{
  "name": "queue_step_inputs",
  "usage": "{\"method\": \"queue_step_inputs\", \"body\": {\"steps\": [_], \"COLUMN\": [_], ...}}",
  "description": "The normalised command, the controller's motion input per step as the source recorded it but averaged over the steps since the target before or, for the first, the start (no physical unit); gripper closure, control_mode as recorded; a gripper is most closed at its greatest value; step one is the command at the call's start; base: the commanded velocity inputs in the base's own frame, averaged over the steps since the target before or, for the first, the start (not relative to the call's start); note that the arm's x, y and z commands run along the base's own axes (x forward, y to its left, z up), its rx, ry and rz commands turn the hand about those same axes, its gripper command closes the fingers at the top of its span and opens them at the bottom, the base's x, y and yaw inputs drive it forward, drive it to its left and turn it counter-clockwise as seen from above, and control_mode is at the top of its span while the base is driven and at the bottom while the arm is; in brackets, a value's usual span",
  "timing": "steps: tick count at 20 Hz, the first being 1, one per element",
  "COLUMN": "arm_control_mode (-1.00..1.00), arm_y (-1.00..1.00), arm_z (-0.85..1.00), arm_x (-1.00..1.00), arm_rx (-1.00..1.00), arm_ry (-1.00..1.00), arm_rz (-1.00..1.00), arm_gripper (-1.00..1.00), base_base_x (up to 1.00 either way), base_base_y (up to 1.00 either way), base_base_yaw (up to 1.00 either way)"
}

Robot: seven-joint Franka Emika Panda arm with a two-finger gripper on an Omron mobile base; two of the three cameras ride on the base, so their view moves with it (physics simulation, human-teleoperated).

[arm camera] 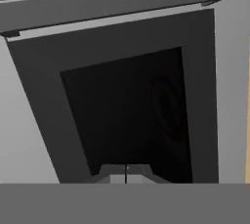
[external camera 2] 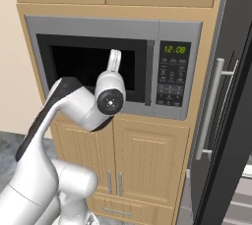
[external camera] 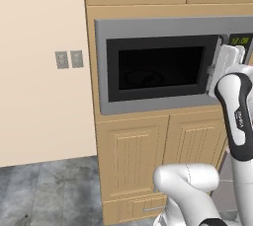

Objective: Transport the fish from the fridge to the microwave and turn on the microwave.

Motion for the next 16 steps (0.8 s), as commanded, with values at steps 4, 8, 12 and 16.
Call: {"method": "queue_step_inputs", "body": {"steps": [4, 8, 12, 16], "arm_control_mode": [-1.0, -1.0, -1.0, -1.0], "arm_y": [-0.26, -0.22, -0.15, -0.2], "arm_z": [0.0, 0.0, 0.0, 0.0], "arm_x": [0.0, -0.1, -0.24, -0.24], "arm_rx": [0.12, 0.09, 0.01, 0.0], "arm_ry": [0.0, 0.0, 0.0, 0.0], "arm_rz": [0.0, 0.0, 0.0, -0.01], "arm_gripper": [1.0, 1.0, 1.0, 1.0], "base_base_x": [0.0, 0.0, 0.0, 0.0], "base_base_y": [0.0, 0.0, 0.0, 0.0], "base_base_yaw": [0.0, 0.0, 0.0, 0.0]}}
